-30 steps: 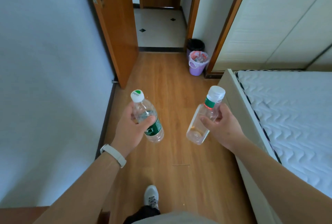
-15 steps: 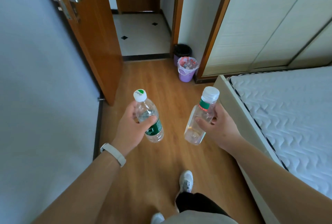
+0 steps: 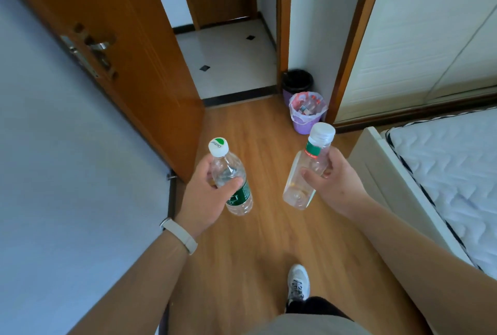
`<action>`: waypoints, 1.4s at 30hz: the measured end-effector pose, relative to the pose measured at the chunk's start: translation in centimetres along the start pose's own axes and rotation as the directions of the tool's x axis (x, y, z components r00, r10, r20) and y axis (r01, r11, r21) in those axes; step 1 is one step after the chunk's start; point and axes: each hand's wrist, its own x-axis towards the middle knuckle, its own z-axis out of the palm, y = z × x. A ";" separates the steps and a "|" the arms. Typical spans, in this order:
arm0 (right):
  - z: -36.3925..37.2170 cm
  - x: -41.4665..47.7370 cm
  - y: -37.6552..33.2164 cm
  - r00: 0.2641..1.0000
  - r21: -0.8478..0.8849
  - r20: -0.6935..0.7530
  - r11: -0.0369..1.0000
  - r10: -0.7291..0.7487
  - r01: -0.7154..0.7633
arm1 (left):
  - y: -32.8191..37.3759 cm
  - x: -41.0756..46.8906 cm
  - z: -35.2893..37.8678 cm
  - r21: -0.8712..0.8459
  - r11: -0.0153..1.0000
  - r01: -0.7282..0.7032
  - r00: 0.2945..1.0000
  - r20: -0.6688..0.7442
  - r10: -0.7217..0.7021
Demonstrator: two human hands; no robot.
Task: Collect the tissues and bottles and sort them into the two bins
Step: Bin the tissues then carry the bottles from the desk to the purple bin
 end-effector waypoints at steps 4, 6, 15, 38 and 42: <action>-2.0 6.7 0.2 0.999 -0.012 0.024 1.000 -0.021 0.021 | 2.4 6.3 2.5 0.016 0.999 -0.030 1.000 -0.003 0.030; -2.8 9.2 -0.1 0.999 -0.011 0.034 0.999 -0.032 0.032 | 3.1 8.7 3.7 0.027 0.998 -0.057 0.998 0.007 0.057; -5.3 17.5 -0.4 1.000 -0.009 -0.013 1.000 -0.012 0.012 | 4.9 18.6 7.1 0.054 0.996 -0.066 0.995 0.075 0.062; 1.4 44.6 -8.9 0.939 -0.128 -0.299 0.968 0.171 -0.217 | 2.8 56.1 3.8 -0.089 0.994 -0.055 0.939 0.333 0.082; 1.6 47.6 -9.7 0.929 -0.115 -0.319 0.965 0.188 -0.235 | 3.8 59.6 3.9 -0.088 0.992 -0.091 0.934 0.337 0.116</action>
